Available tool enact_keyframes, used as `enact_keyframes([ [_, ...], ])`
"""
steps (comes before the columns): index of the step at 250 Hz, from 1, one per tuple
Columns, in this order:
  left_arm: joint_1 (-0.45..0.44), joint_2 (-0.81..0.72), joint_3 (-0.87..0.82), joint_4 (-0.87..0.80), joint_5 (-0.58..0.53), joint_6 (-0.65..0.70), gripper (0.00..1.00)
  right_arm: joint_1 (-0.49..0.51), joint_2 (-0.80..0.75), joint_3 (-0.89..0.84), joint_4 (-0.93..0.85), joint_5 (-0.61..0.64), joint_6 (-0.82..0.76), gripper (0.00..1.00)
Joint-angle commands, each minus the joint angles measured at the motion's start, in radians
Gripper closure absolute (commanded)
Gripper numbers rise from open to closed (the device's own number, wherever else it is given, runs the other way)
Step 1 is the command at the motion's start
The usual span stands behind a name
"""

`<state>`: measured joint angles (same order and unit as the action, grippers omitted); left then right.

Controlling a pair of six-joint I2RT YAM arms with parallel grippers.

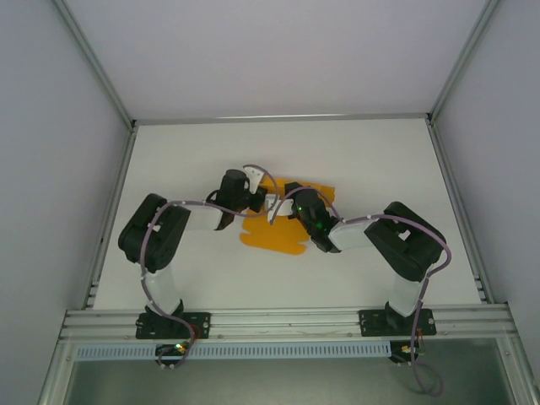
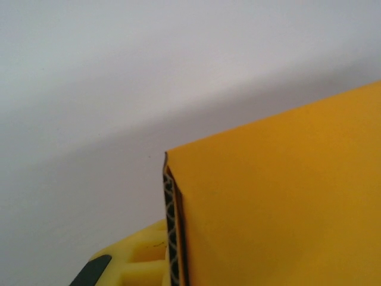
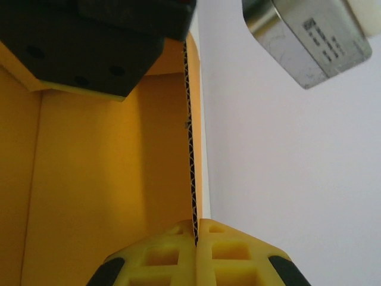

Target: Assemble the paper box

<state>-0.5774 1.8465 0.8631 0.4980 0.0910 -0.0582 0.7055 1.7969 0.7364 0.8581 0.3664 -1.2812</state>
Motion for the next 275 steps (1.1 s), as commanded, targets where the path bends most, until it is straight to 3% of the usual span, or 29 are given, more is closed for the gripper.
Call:
enact_keyframes([
  [1, -0.027, 0.028, 0.061, -0.180, -0.418, -0.027, 1.00, 0.001, -0.004, -0.012, -0.073, -0.026, 0.022, 1.00],
  [13, -0.053, 0.054, 0.093, -0.257, -0.583, -0.067, 1.00, 0.002, -0.005, -0.011, -0.074, -0.017, 0.027, 1.00],
  [33, -0.085, 0.092, 0.118, -0.335, -0.747, -0.129, 1.00, 0.002, -0.003, -0.011, -0.073, 0.001, 0.041, 1.00],
  [57, -0.101, 0.125, 0.138, -0.416, -0.825, -0.230, 1.00, 0.002, -0.002, -0.012, -0.084, 0.008, 0.058, 1.00],
  [85, -0.114, 0.133, 0.163, -0.460, -0.877, -0.242, 1.00, 0.003, 0.010, -0.011, -0.080, 0.021, 0.060, 1.00],
  [93, -0.116, 0.139, 0.183, -0.503, -0.891, -0.255, 0.85, 0.003, 0.012, -0.010, -0.076, 0.029, 0.059, 1.00],
  [98, -0.116, 0.141, 0.194, -0.525, -0.896, -0.265, 0.83, 0.003, 0.015, -0.009, -0.071, 0.032, 0.057, 1.00],
  [124, -0.110, 0.116, 0.171, -0.502, -0.801, -0.252, 0.71, 0.003, 0.018, -0.008, -0.055, 0.036, 0.058, 1.00],
  [141, -0.099, 0.074, 0.126, -0.450, -0.650, -0.244, 0.58, 0.002, 0.018, -0.005, -0.063, 0.035, 0.065, 1.00],
  [164, -0.092, 0.003, 0.049, -0.346, -0.466, -0.226, 0.53, 0.002, 0.026, -0.002, -0.058, 0.043, 0.062, 1.00],
  [182, -0.084, -0.035, 0.021, -0.318, -0.426, -0.236, 0.66, 0.002, 0.032, -0.004, -0.037, 0.052, 0.056, 1.00],
  [199, -0.074, -0.052, 0.000, -0.282, -0.407, -0.236, 0.89, 0.002, 0.027, -0.005, -0.035, 0.050, 0.059, 1.00],
  [215, -0.061, -0.047, -0.005, -0.256, -0.373, -0.234, 1.00, 0.002, 0.022, -0.006, -0.045, 0.048, 0.066, 1.00],
  [240, -0.050, -0.020, 0.030, -0.294, -0.403, -0.264, 1.00, 0.003, 0.015, -0.012, -0.037, 0.055, 0.065, 1.00],
  [275, -0.077, 0.040, 0.126, -0.466, -0.690, -0.329, 1.00, 0.003, -0.004, -0.017, -0.069, 0.051, 0.084, 1.00],
])
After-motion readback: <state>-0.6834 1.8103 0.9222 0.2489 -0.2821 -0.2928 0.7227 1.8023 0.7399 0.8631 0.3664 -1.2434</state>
